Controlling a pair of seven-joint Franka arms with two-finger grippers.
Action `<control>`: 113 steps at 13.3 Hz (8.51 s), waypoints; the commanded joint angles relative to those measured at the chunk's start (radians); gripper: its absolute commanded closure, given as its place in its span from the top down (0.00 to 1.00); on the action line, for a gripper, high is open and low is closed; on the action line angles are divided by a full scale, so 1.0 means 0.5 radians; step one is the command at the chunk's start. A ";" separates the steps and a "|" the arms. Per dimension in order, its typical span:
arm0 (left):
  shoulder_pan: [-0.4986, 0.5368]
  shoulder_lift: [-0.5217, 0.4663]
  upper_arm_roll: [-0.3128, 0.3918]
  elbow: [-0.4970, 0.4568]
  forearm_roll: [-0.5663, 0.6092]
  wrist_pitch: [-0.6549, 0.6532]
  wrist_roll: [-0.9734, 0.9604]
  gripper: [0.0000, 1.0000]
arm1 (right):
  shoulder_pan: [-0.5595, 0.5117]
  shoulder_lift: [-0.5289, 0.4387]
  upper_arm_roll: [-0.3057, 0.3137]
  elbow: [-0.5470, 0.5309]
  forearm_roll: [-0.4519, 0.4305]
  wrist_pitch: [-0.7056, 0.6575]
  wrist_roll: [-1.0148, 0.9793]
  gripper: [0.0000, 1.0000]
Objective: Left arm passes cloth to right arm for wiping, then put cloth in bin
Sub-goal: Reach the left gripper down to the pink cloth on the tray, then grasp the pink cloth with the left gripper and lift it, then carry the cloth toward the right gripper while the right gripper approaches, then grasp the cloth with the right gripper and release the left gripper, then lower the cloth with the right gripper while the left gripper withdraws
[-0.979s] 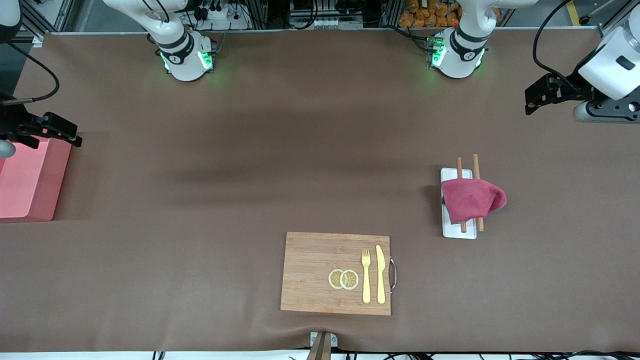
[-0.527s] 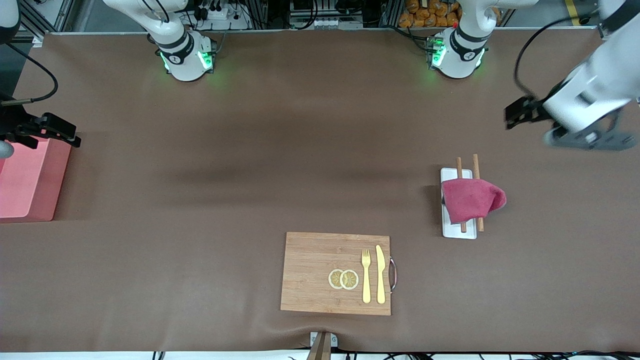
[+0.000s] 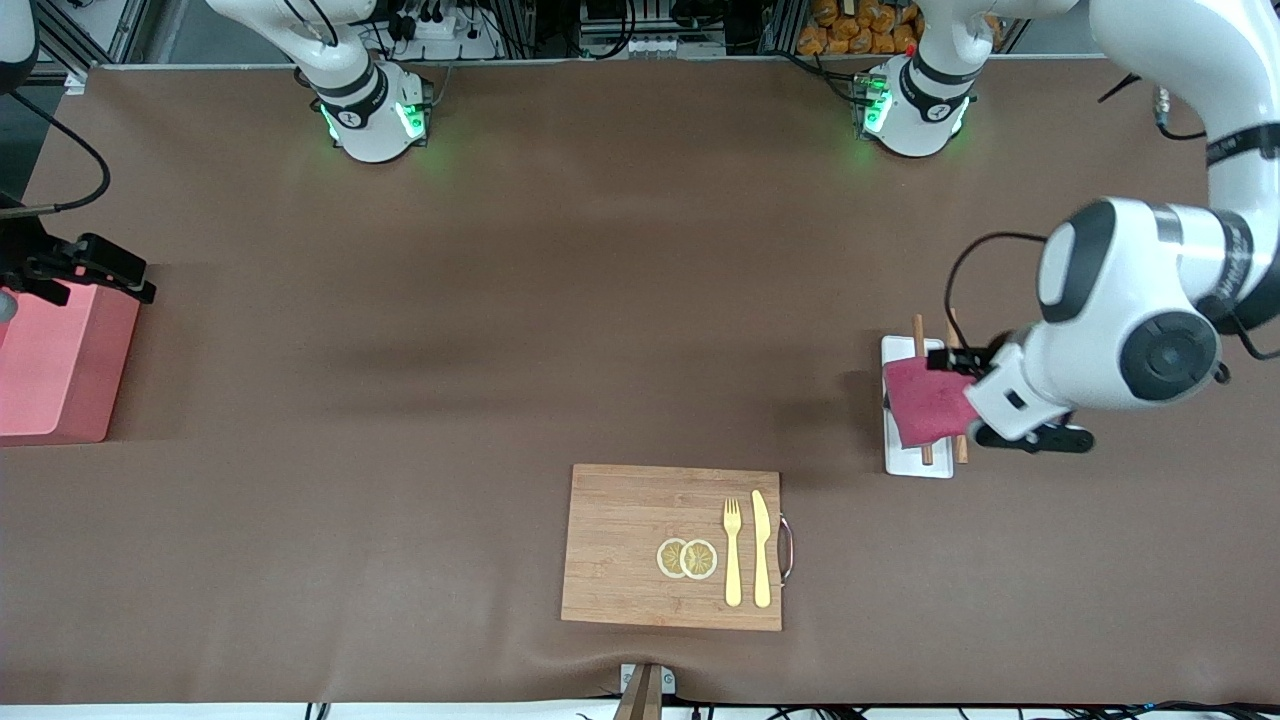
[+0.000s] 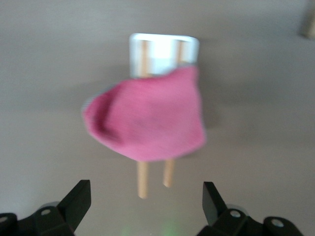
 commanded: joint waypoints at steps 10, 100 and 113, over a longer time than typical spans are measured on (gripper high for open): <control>0.454 0.053 -0.001 -0.398 -0.508 0.467 -0.753 1.00 | -0.077 0.179 0.009 0.036 0.014 0.027 0.015 1.00; 0.469 -0.229 -1.109 0.191 -0.005 0.542 -1.863 1.00 | 1.043 0.663 0.021 -0.295 0.539 0.738 2.488 0.00; 0.047 -0.910 0.042 -0.100 -0.137 -0.333 -0.024 1.00 | 0.099 0.617 -0.056 -1.121 0.380 1.665 0.220 0.00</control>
